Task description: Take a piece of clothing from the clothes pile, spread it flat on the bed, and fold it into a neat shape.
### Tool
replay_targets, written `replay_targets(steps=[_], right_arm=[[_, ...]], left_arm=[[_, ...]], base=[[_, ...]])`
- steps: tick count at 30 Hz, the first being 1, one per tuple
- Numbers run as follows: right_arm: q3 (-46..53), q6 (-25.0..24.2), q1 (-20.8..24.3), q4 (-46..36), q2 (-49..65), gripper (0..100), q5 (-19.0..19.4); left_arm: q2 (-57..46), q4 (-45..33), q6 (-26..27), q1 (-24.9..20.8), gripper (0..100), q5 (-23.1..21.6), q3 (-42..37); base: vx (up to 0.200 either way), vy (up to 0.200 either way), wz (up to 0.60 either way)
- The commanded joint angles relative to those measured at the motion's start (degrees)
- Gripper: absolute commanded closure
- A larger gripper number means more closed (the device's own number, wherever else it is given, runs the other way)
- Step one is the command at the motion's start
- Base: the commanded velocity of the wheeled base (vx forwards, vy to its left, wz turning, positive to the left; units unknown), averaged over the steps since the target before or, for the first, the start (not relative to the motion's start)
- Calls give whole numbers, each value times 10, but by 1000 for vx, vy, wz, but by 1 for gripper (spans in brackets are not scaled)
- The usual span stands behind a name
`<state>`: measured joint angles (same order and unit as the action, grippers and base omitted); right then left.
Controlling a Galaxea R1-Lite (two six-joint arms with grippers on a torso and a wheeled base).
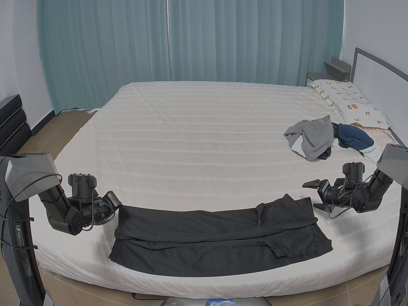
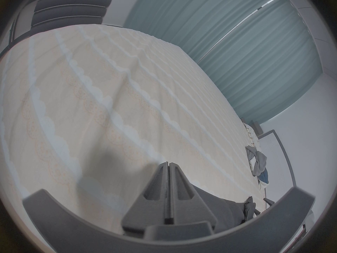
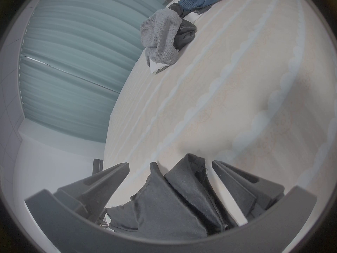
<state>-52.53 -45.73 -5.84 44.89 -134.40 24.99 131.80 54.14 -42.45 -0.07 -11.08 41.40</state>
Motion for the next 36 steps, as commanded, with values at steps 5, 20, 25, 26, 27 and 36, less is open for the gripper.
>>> replay_targets(steps=[5, 20, 25, 26, 27, 36], right_arm=[[-26, 2, 7, 1, -31, 0, -2], [-22, 3, 14, 44, -49, 100, -22], [-28, 2, 9, 55, -50, 100, -25], [-28, 2, 9, 55, -50, 100, -25], [-32, 1, 5, 61, -52, 100, -33], [-32, 0, 4, 66, -54, 100, -35]], left_arm=[[8, 0, 0, 0, 100, 0, -1], [13, 1, 1, 2, 100, 0, 2], [15, 0, 3, 2, 100, 0, 2], [15, 0, 3, 2, 100, 0, 2], [15, 0, 3, 2, 100, 0, 1], [17, 0, 3, 2, 100, 2, 2]], base=[[0, 0, 0], [0, 0, 0], [0, 0, 0], [0, 0, 0], [0, 0, 0], [0, 0, 0]])
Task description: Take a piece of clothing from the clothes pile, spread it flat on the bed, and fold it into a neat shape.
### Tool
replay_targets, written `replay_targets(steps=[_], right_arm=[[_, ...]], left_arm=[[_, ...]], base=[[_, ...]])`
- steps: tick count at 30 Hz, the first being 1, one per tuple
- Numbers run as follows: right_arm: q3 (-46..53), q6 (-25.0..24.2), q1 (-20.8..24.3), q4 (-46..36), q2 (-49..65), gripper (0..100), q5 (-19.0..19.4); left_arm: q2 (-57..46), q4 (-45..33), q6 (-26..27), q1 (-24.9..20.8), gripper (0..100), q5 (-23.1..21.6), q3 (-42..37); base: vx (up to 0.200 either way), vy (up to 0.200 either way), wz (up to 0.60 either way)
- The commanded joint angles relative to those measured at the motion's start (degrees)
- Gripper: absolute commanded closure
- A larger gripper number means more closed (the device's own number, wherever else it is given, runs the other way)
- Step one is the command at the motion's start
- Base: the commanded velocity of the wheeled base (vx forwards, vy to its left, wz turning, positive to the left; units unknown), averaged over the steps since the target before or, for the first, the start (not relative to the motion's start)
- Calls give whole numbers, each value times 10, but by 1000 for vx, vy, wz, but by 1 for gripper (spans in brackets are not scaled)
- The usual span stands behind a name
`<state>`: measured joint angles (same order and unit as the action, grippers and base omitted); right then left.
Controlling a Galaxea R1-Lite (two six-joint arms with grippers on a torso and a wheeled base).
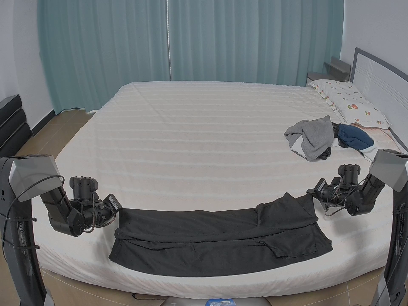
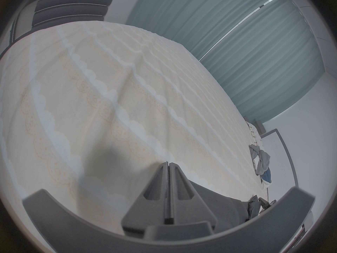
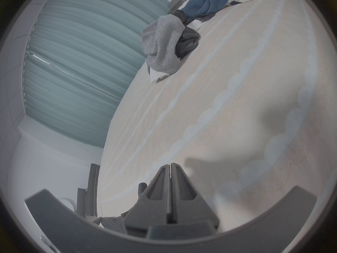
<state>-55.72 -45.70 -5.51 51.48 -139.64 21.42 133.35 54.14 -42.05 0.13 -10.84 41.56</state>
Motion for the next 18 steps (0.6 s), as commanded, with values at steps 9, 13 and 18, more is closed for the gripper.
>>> replay_targets(steps=[9, 13, 18], right_arm=[[9, -4, 1, 0, 6, 0, 3], [24, -41, -2, 1, 33, 0, 5], [66, -81, -14, 24, 74, 0, 27]], left_arm=[[-1, -4, -5, 0, 0, -1, 1], [-7, -2, -7, 1, 0, -2, -5], [-69, -4, -9, 19, 0, -11, -38]], base=[[0, 0, 0], [0, 0, 0], [0, 0, 0]])
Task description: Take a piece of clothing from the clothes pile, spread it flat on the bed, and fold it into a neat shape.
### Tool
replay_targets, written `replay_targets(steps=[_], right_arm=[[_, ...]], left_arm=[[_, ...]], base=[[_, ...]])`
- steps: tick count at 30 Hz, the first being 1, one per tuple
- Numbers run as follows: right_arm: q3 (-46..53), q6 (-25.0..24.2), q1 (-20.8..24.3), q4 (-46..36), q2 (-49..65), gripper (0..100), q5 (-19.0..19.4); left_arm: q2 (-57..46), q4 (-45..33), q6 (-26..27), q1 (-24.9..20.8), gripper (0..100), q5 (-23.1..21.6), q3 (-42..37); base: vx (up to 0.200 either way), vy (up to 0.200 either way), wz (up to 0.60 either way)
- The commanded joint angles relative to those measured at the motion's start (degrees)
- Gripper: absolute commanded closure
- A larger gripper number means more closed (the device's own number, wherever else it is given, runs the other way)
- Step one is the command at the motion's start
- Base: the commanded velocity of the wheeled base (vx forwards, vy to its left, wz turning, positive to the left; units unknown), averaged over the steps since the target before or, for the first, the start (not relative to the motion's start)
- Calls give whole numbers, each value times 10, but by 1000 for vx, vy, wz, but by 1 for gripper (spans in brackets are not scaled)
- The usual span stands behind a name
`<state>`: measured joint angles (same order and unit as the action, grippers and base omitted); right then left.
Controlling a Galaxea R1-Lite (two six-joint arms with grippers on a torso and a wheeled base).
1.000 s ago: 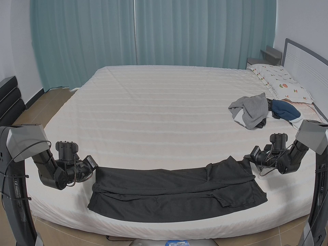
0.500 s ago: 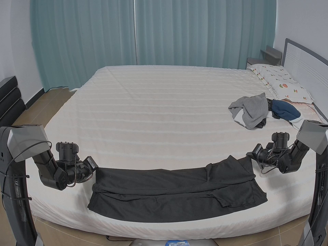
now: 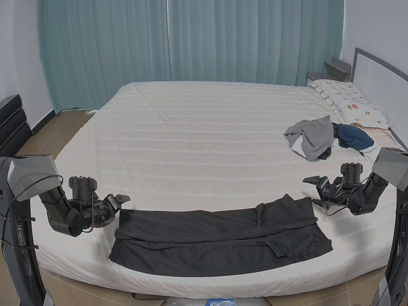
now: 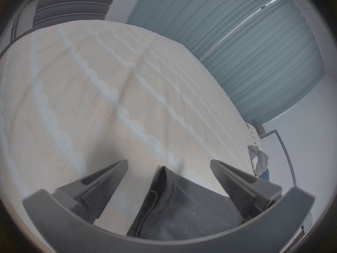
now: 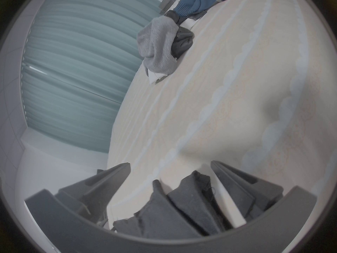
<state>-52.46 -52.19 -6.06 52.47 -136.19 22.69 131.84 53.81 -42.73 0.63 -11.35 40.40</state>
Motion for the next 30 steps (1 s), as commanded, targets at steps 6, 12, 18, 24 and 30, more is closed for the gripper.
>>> replay_targets(steps=[6, 12, 18, 24, 30], right_arm=[[67, -16, -10, 40, 47, 0, 15], [86, -16, -9, 50, 57, 0, 17], [90, -16, -7, 50, 56, 0, 17], [95, -17, -4, 50, 54, 0, 17], [95, -17, -4, 50, 53, 0, 17]], left_arm=[[-86, 4, -15, 11, 0, -7, -64], [-110, 4, -23, 5, 0, -8, -114], [-114, 9, -21, -3, 0, -14, -176], [-111, 65, -18, -19, 0, -45, -234], [-87, 96, -15, -52, 0, -29, -260]], base=[[-67, 0, 0], [-200, 0, 0], [-33, 0, 0], [0, 0, 0], [0, 0, 0]])
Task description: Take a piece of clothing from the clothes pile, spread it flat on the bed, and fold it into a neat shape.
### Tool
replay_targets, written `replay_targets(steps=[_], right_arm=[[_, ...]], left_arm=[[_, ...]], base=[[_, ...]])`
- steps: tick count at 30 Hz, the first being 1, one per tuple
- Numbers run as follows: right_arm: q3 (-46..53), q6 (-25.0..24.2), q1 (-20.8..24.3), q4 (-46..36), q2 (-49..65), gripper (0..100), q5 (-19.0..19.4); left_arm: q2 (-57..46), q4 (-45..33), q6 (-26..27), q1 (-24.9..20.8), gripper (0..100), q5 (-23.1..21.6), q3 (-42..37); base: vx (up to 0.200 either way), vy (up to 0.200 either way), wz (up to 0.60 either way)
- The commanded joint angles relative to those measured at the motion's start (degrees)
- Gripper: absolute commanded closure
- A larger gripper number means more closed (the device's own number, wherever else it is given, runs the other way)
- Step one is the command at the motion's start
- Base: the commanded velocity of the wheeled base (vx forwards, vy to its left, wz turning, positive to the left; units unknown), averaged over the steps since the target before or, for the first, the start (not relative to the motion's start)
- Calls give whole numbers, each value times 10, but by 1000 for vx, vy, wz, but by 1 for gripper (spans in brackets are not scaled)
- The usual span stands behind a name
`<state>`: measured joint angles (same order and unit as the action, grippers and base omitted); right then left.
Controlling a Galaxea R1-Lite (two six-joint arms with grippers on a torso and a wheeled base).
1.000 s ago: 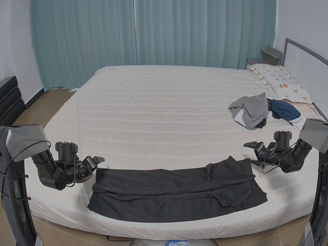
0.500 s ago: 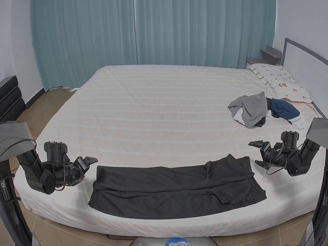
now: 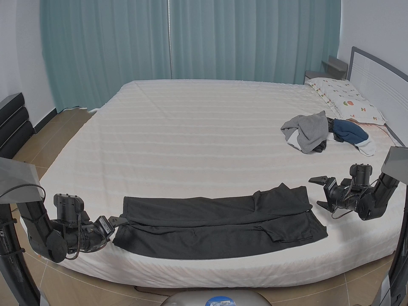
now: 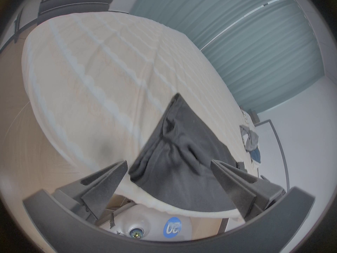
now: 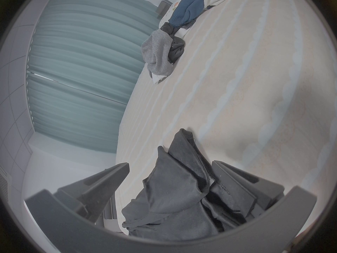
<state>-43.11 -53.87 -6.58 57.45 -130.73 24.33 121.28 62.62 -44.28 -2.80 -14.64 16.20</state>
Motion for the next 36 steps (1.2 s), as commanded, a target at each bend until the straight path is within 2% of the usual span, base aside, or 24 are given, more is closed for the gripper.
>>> replay_targets(steps=[1, 7, 14, 15, 18, 22, 27, 30, 36], right_arm=[[1, 1, 1, 0, -1, 0, 0], [1, 1, 1, 3, -1, 0, 0], [1, 1, 1, 3, -2, 0, 0], [1, 1, 1, 3, -2, 0, 0], [3, 1, 2, 4, -1, 0, 0], [6, 1, 1, 5, 0, 0, 2], [7, 1, 1, 5, 2, 0, 12], [7, 2, -1, 5, 3, 0, 12], [7, 3, 1, 5, 2, 0, 12]], left_arm=[[23, 13, 1, -22, 0, 8, -18], [48, 29, 15, -30, 0, 44, -18], [59, 51, 19, -28, 0, 49, -25], [60, 51, 20, -28, 100, 52, -25], [55, 51, 32, -28, 100, 66, -40], [53, 51, 85, -29, 100, 70, -73], [52, 47, 94, -28, 100, 87, -80], [48, 49, 125, -29, 100, 109, -100], [42, 51, 135, -27, 100, 112, -99]], base=[[0, 0, 0], [0, 0, 0], [0, 0, 0], [0, 0, 0], [0, 0, 0], [0, 0, 0], [0, 0, 0], [0, 0, 0], [0, 0, 0]])
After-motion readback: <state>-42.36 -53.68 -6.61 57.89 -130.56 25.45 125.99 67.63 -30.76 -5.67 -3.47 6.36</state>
